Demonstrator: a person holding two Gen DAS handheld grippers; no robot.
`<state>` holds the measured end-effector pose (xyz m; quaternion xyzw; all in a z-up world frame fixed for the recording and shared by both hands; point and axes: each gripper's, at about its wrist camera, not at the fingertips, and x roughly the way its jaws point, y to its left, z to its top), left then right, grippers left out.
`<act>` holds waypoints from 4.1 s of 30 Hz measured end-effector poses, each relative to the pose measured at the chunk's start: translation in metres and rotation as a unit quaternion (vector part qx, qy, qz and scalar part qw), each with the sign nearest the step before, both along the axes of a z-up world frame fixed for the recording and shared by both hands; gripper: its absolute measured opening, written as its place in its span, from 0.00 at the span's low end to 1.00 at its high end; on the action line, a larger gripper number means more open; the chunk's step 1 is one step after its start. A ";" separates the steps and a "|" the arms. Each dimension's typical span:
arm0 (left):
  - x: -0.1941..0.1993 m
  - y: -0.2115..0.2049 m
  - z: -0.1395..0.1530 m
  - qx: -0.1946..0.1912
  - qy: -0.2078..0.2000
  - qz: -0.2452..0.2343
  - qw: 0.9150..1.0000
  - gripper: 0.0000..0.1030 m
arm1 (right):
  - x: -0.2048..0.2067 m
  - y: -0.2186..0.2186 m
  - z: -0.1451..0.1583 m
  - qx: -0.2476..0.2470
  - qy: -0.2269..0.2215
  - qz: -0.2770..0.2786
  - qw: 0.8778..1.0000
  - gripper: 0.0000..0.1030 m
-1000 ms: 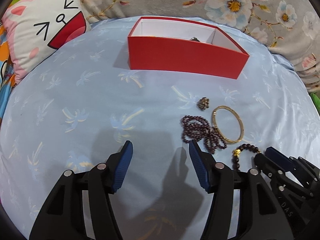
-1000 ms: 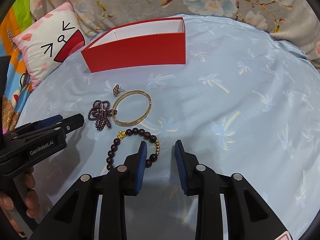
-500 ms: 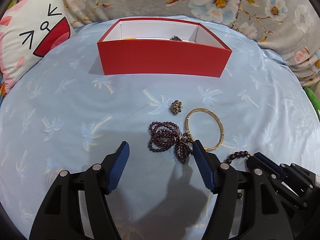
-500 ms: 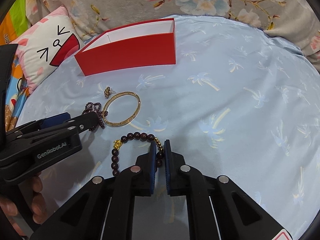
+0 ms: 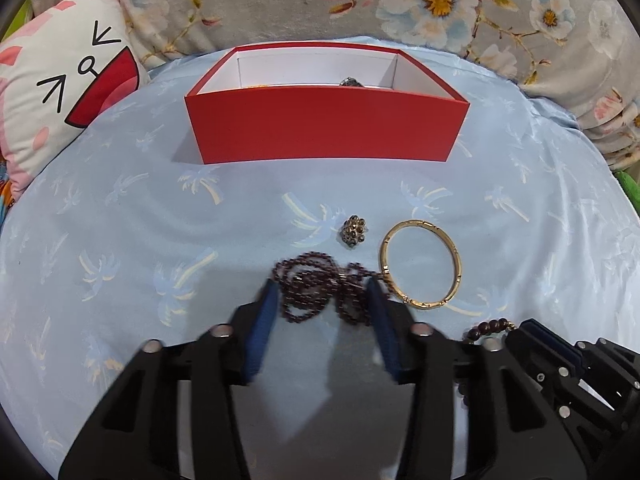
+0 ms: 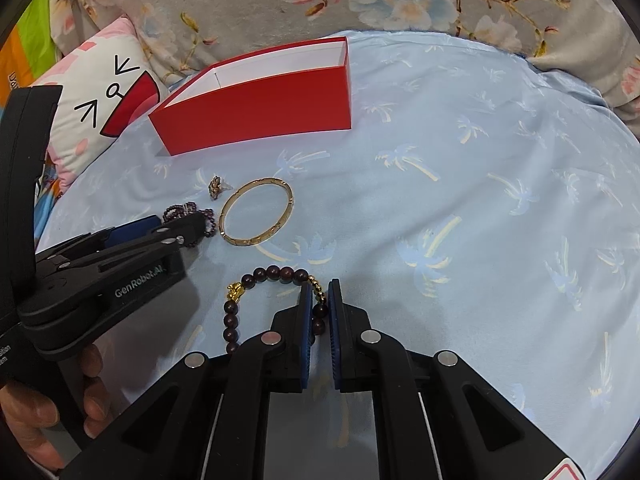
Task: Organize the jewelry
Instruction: 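Grasp the black bead bracelet with the right tool while the left tool grasps the garnet bracelet, then carry the black bead and garnet bracelets over the red box, then open both tools to release the bracelets inside the box, then move both open tools back over the gold bangle and small ring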
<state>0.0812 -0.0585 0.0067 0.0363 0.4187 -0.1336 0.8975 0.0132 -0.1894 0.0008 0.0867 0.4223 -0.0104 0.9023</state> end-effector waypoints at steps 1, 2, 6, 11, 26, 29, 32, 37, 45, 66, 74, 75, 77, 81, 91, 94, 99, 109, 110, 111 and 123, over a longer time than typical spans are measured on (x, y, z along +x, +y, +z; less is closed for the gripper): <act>0.000 0.001 0.000 -0.003 0.001 -0.001 1.000 0.29 | 0.000 0.000 0.000 0.000 0.000 0.000 1.000 0.07; 0.001 0.003 0.000 -0.007 0.002 -0.003 1.000 0.22 | 0.000 0.000 0.000 0.001 0.000 0.000 1.000 0.07; 0.001 0.010 0.001 -0.027 0.009 -0.009 1.000 0.13 | 0.000 -0.001 0.000 0.005 0.001 0.000 1.000 0.07; -0.004 0.016 0.007 -0.037 0.008 -0.012 0.999 0.11 | -0.001 -0.004 0.000 0.019 0.001 -0.001 1.000 0.07; -0.001 0.042 0.041 -0.066 0.010 0.007 0.998 0.11 | 0.000 -0.001 0.039 0.039 -0.046 0.012 0.998 0.07; 0.002 0.044 0.049 -0.066 0.004 0.008 0.998 0.11 | 0.004 -0.001 0.050 0.038 -0.058 0.014 0.997 0.07; 0.007 0.044 0.057 -0.064 -0.002 0.009 0.998 0.11 | 0.011 -0.001 0.061 0.041 -0.071 0.016 0.997 0.07; 0.021 0.044 0.076 -0.059 -0.016 0.016 0.998 0.11 | 0.026 -0.001 0.082 0.038 -0.096 0.019 0.994 0.07; 0.047 0.034 0.107 -0.050 -0.046 0.019 0.998 0.11 | 0.056 0.005 0.114 0.026 -0.132 0.029 0.991 0.07; 0.143 0.014 0.126 -0.039 -0.067 0.027 0.997 0.12 | 0.167 0.015 0.147 0.020 -0.157 0.044 0.986 0.07; 0.158 0.020 0.108 -0.035 -0.051 0.033 0.998 0.12 | 0.182 0.005 0.129 0.018 -0.138 0.034 0.990 0.07; 0.158 0.020 0.107 -0.034 -0.051 0.033 0.998 0.12 | 0.181 0.003 0.127 0.018 -0.137 0.033 0.990 0.07; 0.160 0.018 0.103 -0.033 -0.046 0.034 0.998 0.12 | 0.182 0.000 0.125 0.019 -0.135 0.030 0.990 0.07; 0.165 0.014 0.099 -0.034 -0.041 0.033 0.998 0.12 | 0.186 -0.002 0.122 0.019 -0.131 0.028 0.991 0.07; 0.185 0.006 0.077 -0.025 -0.023 0.037 0.999 0.16 | 0.211 0.002 0.098 0.024 -0.104 0.044 0.993 0.07; 0.188 0.006 0.073 -0.019 -0.025 0.040 0.999 0.31 | 0.221 0.005 0.087 0.027 -0.085 0.054 0.994 0.13; 0.188 0.011 0.074 -0.023 -0.034 0.047 0.998 0.46 | 0.220 0.002 0.083 0.025 -0.088 0.043 0.995 0.38; 0.174 0.017 0.082 -0.027 -0.045 0.050 0.997 0.48 | 0.199 -0.012 0.096 0.029 -0.106 0.025 0.994 0.38; 0.171 0.018 0.083 -0.028 -0.046 0.050 0.997 0.48 | 0.195 -0.013 0.097 0.023 -0.109 0.023 0.993 0.38; 0.168 0.019 0.083 -0.028 -0.046 0.051 0.997 0.48 | 0.190 -0.012 0.098 0.020 -0.111 0.022 0.993 0.38; 0.119 0.034 0.074 -0.032 -0.031 0.057 0.997 0.51 | 0.126 -0.012 0.079 0.024 -0.085 0.018 0.996 0.38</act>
